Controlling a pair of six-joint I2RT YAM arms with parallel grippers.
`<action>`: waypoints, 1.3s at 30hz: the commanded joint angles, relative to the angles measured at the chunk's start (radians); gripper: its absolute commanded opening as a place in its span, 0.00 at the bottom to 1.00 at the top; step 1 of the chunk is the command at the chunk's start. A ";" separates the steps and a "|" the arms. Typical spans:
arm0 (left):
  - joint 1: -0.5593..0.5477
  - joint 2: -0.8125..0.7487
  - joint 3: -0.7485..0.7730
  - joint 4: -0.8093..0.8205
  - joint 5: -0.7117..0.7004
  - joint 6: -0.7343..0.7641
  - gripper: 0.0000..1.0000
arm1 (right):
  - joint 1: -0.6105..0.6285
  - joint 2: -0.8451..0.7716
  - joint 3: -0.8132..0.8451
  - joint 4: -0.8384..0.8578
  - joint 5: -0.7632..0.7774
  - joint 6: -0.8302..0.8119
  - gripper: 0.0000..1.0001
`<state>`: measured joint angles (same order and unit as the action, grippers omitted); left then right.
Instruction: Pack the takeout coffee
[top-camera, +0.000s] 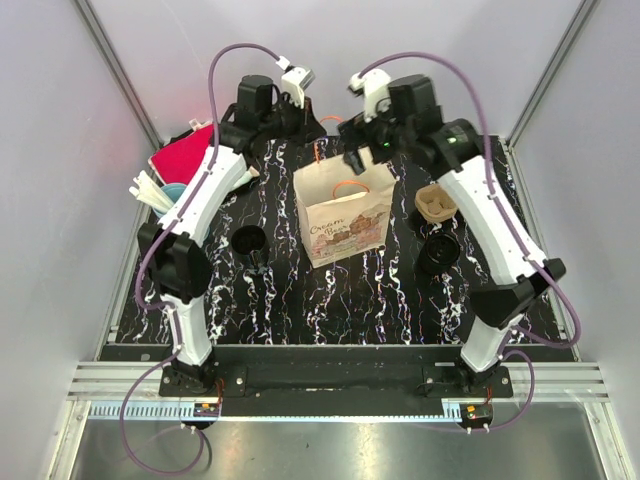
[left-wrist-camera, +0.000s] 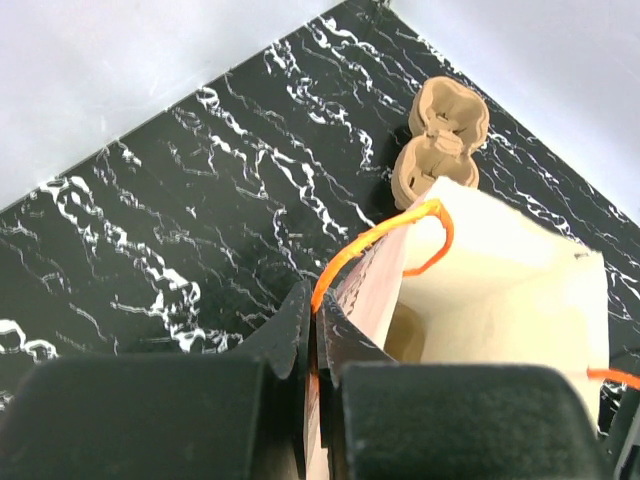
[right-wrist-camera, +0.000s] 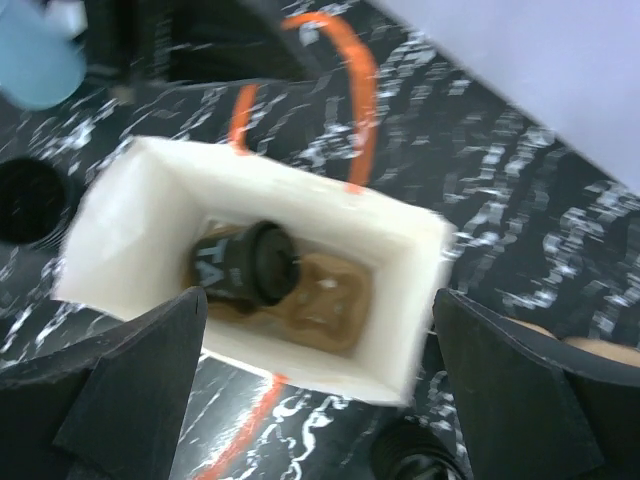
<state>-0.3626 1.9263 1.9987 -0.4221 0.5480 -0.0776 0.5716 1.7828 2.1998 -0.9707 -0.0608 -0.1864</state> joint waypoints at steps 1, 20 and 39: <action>-0.018 0.052 0.118 -0.040 -0.011 0.038 0.00 | -0.091 -0.100 0.005 0.084 0.044 0.015 1.00; -0.079 0.134 0.293 -0.076 -0.077 0.071 0.00 | -0.239 -0.313 -0.396 0.294 0.079 0.018 1.00; -0.026 -0.150 0.075 -0.096 -0.180 0.179 0.99 | -0.361 -0.401 -0.558 0.336 0.030 0.008 1.00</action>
<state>-0.4355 1.9583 2.1281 -0.5488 0.4175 0.0612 0.2329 1.4395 1.6741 -0.6750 0.0002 -0.1780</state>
